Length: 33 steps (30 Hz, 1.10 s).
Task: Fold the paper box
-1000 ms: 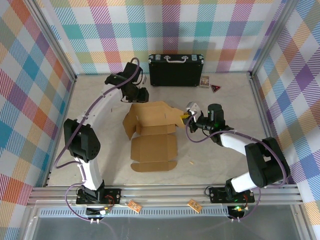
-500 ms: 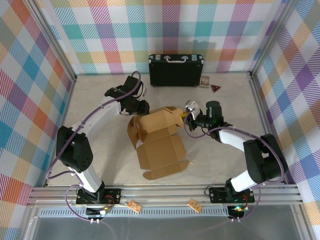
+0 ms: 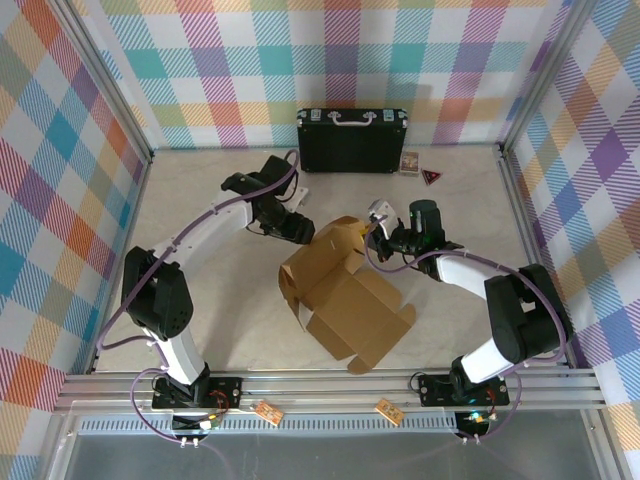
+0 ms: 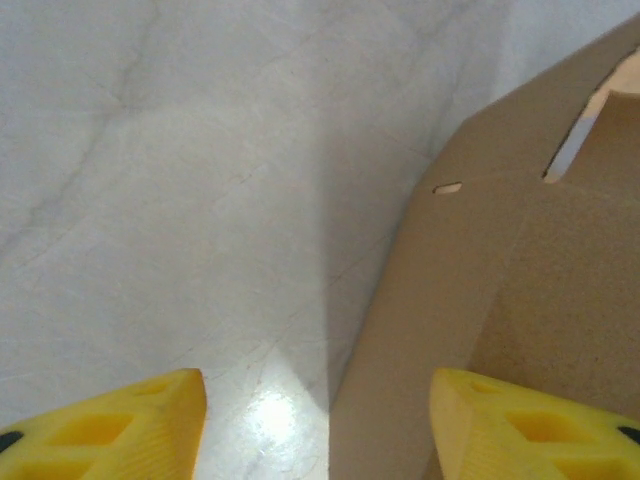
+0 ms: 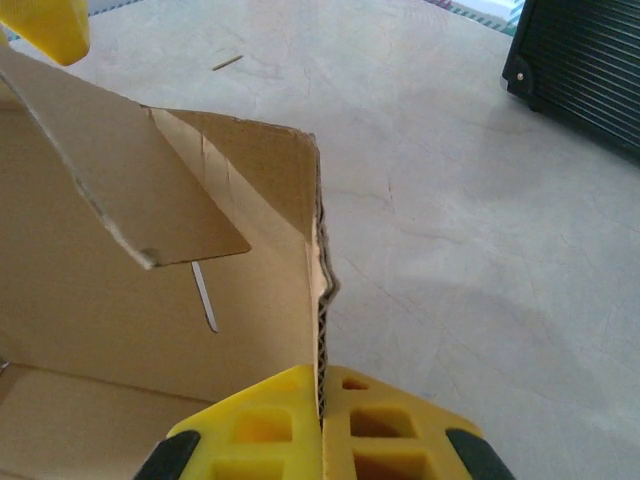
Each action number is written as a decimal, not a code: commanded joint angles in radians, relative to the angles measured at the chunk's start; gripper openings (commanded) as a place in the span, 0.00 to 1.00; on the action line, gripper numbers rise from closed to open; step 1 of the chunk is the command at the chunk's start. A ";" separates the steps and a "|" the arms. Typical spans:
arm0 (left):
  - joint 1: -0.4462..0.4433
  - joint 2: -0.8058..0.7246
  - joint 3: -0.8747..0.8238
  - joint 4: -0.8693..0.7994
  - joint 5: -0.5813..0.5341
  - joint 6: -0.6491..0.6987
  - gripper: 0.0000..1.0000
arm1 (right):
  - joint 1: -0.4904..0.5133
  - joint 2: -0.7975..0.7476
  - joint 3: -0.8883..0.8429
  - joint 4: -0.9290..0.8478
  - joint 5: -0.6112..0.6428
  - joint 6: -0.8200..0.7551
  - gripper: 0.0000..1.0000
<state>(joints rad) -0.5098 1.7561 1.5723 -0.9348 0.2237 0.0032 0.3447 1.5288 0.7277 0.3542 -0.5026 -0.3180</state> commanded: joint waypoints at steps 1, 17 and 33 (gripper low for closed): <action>-0.009 0.026 0.033 -0.082 0.126 0.051 0.62 | 0.007 0.008 0.031 0.026 -0.047 -0.023 0.02; 0.028 0.051 0.031 -0.032 0.328 -0.078 0.67 | 0.007 0.004 0.008 0.070 -0.062 -0.024 0.02; 0.080 -0.101 -0.170 0.199 0.382 -0.362 0.67 | 0.007 -0.012 -0.013 0.089 -0.052 -0.027 0.01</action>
<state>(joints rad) -0.4358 1.7111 1.4494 -0.8043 0.5549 -0.2901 0.3466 1.5303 0.7277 0.4114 -0.5217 -0.3305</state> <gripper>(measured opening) 0.668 0.058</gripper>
